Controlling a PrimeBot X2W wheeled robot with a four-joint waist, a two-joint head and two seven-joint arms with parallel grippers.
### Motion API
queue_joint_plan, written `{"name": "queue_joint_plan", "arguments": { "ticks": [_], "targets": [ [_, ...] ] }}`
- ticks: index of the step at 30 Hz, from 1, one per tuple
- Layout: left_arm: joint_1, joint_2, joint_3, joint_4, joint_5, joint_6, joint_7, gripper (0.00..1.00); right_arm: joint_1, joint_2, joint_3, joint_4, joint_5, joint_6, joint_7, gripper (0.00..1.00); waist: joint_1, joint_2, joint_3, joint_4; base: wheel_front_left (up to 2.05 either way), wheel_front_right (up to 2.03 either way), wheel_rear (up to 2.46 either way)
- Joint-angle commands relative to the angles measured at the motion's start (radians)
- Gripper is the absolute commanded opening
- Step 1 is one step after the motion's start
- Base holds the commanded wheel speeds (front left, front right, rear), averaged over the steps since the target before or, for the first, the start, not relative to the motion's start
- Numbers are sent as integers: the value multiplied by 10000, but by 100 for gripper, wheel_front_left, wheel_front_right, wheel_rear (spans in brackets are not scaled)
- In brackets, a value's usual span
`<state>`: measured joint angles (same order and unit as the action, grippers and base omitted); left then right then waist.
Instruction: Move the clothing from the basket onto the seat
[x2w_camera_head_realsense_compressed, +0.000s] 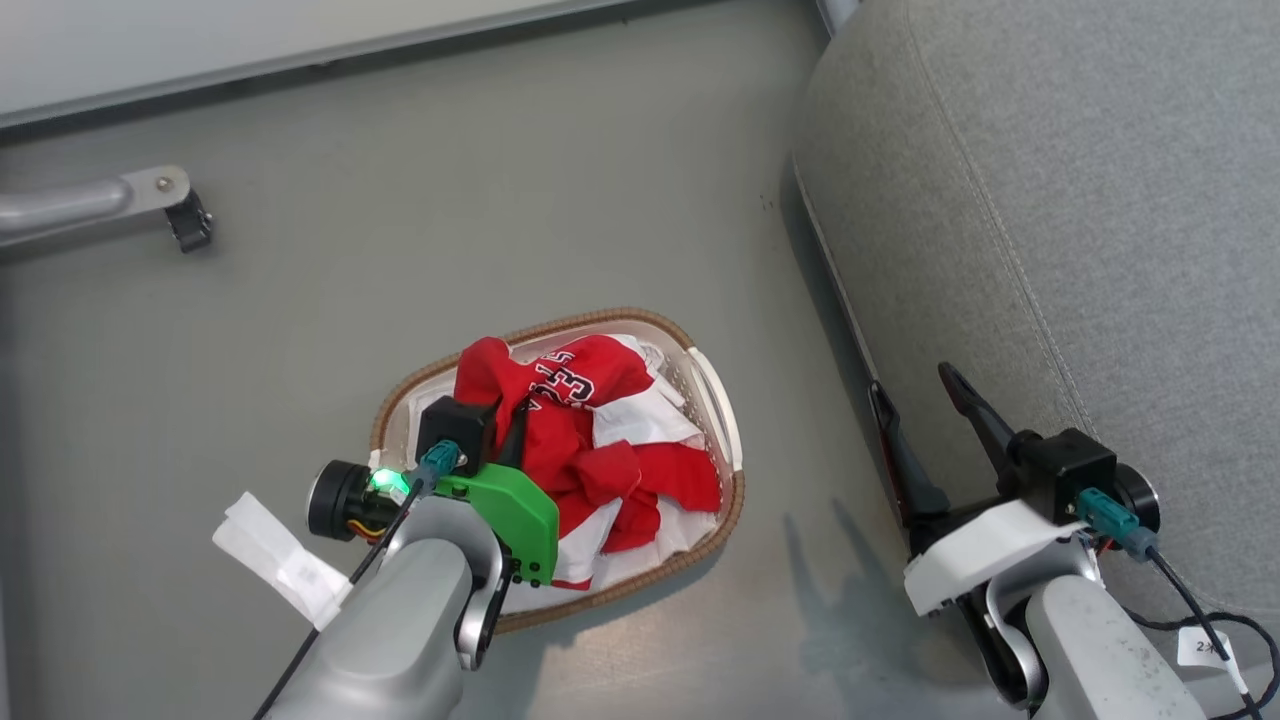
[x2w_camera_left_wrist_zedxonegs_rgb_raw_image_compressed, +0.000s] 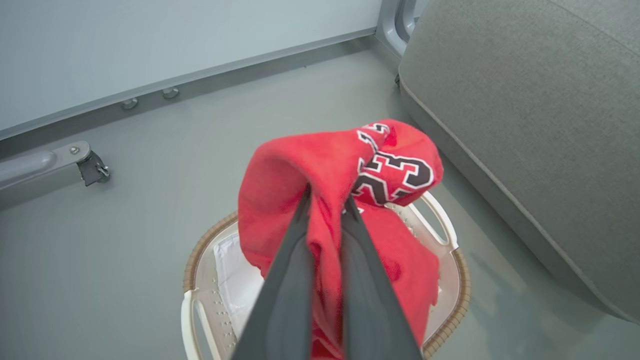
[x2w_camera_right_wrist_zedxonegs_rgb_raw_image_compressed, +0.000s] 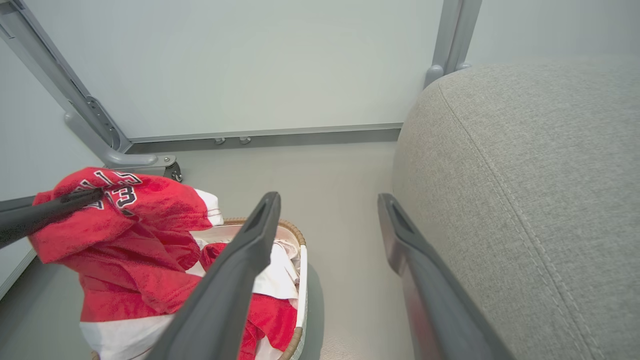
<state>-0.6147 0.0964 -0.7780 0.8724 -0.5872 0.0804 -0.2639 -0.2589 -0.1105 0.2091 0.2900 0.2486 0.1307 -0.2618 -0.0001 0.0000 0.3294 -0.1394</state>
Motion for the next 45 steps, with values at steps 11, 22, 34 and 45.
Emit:
{"name": "queue_joint_plan", "arguments": {
  "ticks": [11,22,34,45],
  "targets": [
    [1360,-113,1874,-2536,999,-437,-6,0,987,90,169,195,-166,-1,-47,100,1,0,-2140,996,0,0,0],
    [1229,-427,2226,-4415,1219,-900,-7,0,1573,162,642,249,-107,1,-47,100,1,0,-2935,1173,0,0,0],
    [655,-444,673,-5238,139,-500,-7,0,-235,15,2813,301,138,-1,-47,100,1,0,-2733,1569,0,0,0],
    [260,-449,-651,-5645,-844,-86,-9,0,-2185,409,3744,1445,60,-1,-45,100,1,0,-2501,2165,0,0,0]
  ]
}}
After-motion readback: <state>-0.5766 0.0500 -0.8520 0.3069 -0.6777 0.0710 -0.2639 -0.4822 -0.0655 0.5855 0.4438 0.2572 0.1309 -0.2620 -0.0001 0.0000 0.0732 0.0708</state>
